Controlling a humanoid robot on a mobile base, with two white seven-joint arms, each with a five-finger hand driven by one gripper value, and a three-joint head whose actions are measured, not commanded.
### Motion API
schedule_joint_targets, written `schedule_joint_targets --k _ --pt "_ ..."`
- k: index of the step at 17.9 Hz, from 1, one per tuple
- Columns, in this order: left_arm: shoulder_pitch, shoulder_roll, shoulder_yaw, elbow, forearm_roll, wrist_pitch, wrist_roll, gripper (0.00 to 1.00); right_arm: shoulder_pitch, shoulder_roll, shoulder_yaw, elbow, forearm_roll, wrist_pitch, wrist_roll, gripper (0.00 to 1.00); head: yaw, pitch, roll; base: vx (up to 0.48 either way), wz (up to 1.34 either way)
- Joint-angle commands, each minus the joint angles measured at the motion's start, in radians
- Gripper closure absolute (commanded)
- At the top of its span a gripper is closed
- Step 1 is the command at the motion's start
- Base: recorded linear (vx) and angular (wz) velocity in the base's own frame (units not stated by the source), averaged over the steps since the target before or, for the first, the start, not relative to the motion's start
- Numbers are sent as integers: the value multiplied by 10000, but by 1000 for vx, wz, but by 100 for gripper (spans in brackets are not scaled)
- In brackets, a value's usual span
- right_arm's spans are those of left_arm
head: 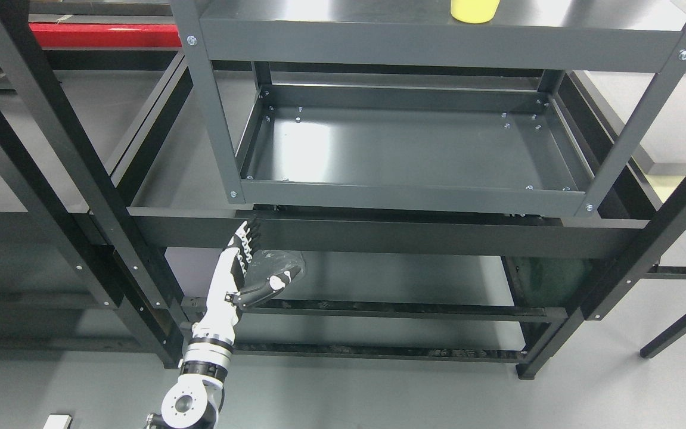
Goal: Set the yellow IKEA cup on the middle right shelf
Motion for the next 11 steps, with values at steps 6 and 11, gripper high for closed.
schedule_joint_targets --k 6,11 --pt "112 175 345 -780 54 -492 7 2 137 -175 169 0 -245 6 -2 1 0 0 0 0 0" --pt "158 175 376 -796 54 -508 7 2 137 -175 169 0 -245 6 -2 1 0 0 0 0 0"
